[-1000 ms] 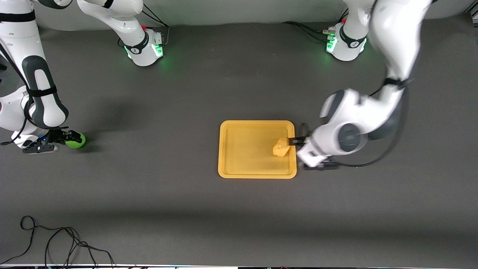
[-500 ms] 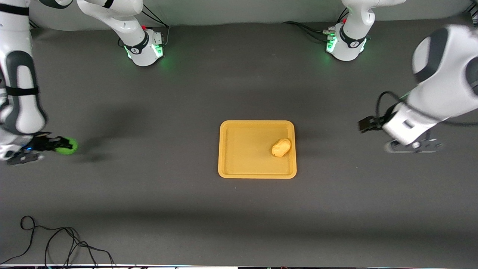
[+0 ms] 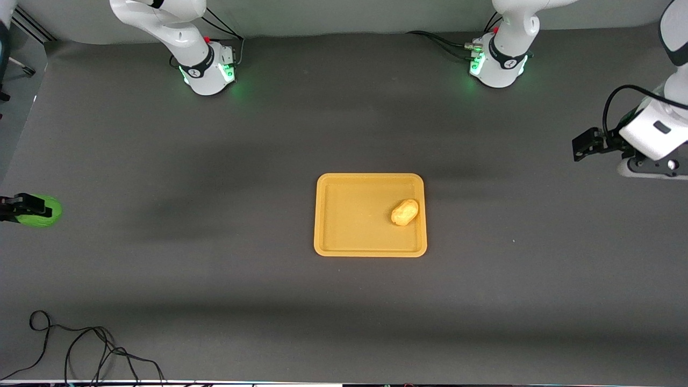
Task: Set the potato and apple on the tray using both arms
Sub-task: 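Carry the green apple with the right gripper over the tray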
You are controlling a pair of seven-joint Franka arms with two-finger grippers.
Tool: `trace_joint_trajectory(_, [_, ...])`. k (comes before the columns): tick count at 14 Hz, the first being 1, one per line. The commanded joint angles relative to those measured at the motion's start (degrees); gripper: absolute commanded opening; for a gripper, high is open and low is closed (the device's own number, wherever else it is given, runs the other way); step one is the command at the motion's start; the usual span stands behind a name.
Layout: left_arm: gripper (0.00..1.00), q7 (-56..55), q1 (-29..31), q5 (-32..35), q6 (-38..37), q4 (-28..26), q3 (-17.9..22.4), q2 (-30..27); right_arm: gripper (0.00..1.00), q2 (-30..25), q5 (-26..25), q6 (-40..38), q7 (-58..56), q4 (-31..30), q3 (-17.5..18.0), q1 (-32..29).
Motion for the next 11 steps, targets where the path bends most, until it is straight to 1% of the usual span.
trace_joint_trajectory(1, [1.00, 0.02, 0.91, -0.67, 2.40, -2.67, -0.26, -2.54, 0.35, 1.14, -1.39, -1.71, 9.35, 2.99, -0.34, 7.07])
trace_joint_trajectory(2, [1.00, 0.10, 2.21, -1.71, 2.23, -0.49, -0.26, -1.75, 0.35, 1.14, -1.22, -1.71, 13.47, 3.43, -0.25, 10.32])
trace_joint_trajectory(3, [1.00, 0.10, 3.18, -2.60, 1.27, 3.10, -0.43, 0.43, 0.35, 1.14, -0.78, -1.62, 18.65, 3.96, -0.16, 14.01])
trace_joint_trajectory(5, [0.99, 0.19, 3.28, -2.87, -2.41, 9.09, -0.43, 4.21, 0.35, 1.83, 1.85, -1.62, 30.59, 5.71, -0.16, 21.82])
trace_joint_trajectory(6, [0.99, 0.01, 3.19, -2.87, -3.74, 10.77, -0.43, 5.01, 0.35, 2.88, 2.38, -1.10, 37.70, 6.42, -0.16, 26.13])
trace_joint_trajectory(8, [1.00, -0.08, 3.28, -2.87, -3.75, 10.87, -0.43, 5.28, 0.35, 6.83, 2.74, 1.44, 51.42, 9.13, 0.71, 33.26])
trace_joint_trajectory(9, [1.00, 0.01, 3.28, -2.87, -4.01, 10.61, -0.43, 5.37, 0.35, 9.63, 3.09, 3.28, 59.05, 10.98, 1.93, 36.51])
trace_joint_trajectory(10, [0.99, 0.10, 3.37, -2.78, -4.19, 10.35, -0.43, 5.37, 0.35, 12.36, 3.18, 5.13, 66.87, 13.43, 3.77, 38.89])
trace_joint_trajectory(11, [1.00, 0.01, 3.37, -2.87, -3.93, 10.34, -0.43, 5.37, 0.35, 15.00, 3.09, 6.71, 74.17, 15.81, 6.75, 40.31])
